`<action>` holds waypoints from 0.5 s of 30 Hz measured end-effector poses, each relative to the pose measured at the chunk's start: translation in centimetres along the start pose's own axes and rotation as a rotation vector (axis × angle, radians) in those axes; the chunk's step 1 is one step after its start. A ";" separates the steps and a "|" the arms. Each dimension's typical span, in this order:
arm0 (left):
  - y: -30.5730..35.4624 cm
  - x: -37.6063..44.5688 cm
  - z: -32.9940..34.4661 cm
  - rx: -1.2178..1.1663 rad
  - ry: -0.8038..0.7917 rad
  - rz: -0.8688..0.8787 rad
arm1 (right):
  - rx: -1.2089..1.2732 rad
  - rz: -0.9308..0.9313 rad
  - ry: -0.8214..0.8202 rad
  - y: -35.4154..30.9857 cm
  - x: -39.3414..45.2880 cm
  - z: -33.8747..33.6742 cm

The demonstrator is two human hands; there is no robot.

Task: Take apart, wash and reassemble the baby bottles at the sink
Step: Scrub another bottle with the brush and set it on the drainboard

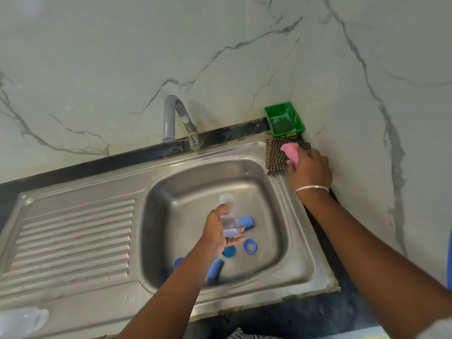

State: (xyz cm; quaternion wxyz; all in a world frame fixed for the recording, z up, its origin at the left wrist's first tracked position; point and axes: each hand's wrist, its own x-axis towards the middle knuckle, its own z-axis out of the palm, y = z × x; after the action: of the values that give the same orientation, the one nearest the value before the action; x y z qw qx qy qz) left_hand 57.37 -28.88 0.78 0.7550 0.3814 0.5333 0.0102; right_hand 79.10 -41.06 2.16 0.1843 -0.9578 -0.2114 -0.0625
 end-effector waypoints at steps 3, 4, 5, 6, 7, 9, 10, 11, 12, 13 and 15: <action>0.1 -0.3 -0.1 0.009 -0.004 0.019 | 0.023 0.031 -0.058 0.5 0.6 0.9; 0.1 -0.3 -0.2 0.019 0.000 0.032 | 0.042 0.039 -0.070 0.5 0.6 1.2; 0.2 -0.5 -0.4 0.032 0.002 0.045 | 0.063 0.044 -0.075 0.4 0.5 1.5; 0.2 -0.5 -0.6 0.046 0.006 0.057 | 0.080 0.049 -0.077 0.3 0.4 1.7; 0.2 -0.5 -0.8 0.054 0.010 0.062 | 0.094 0.054 -0.074 0.3 0.3 1.8; 0.1 -0.4 -1.4 0.044 0.006 0.071 | 0.116 0.064 -0.074 0.1 -0.1 1.7; 0.1 -0.5 -1.8 0.031 0.009 0.079 | 0.128 0.063 -0.082 -0.2 -0.4 1.5; 0.1 -0.5 -2.1 0.013 0.017 0.084 | 0.137 0.056 -0.090 -0.4 -0.8 1.2; 0.1 -0.6 -2.4 -0.005 0.023 0.082 | 0.155 0.035 -0.089 -0.8 -1.2 0.9; 0.2 -0.8 -2.8 -0.029 0.020 0.078 | 0.185 0.003 -0.075 -1.3 -1.8 0.7; 0.3 -1.0 -3.4 -0.085 0.011 0.082 | 0.268 -0.054 -0.038 -2.5 -3.2 0.2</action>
State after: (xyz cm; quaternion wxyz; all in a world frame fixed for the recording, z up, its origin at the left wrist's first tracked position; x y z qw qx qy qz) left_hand 54.26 -27.16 1.31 0.7666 0.3706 0.5202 0.0659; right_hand 75.10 -40.10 2.12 0.3047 -0.9197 -0.2469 -0.0203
